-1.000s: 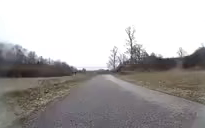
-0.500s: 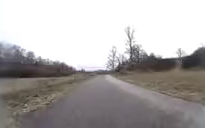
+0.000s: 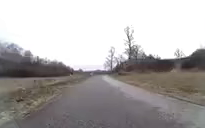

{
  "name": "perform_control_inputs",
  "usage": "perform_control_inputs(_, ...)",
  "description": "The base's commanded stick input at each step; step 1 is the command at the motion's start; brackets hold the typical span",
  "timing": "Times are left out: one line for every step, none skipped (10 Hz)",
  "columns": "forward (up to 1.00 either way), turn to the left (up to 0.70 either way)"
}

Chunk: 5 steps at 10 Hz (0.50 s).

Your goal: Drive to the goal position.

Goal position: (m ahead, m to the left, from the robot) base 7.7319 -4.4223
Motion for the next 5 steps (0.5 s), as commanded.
perform_control_inputs(1.0,0.0)
perform_control_inputs(1.0,0.0)
perform_control_inputs(1.0,0.07)
perform_control_inputs(1.0,0.4)
perform_control_inputs(1.0,0.4)
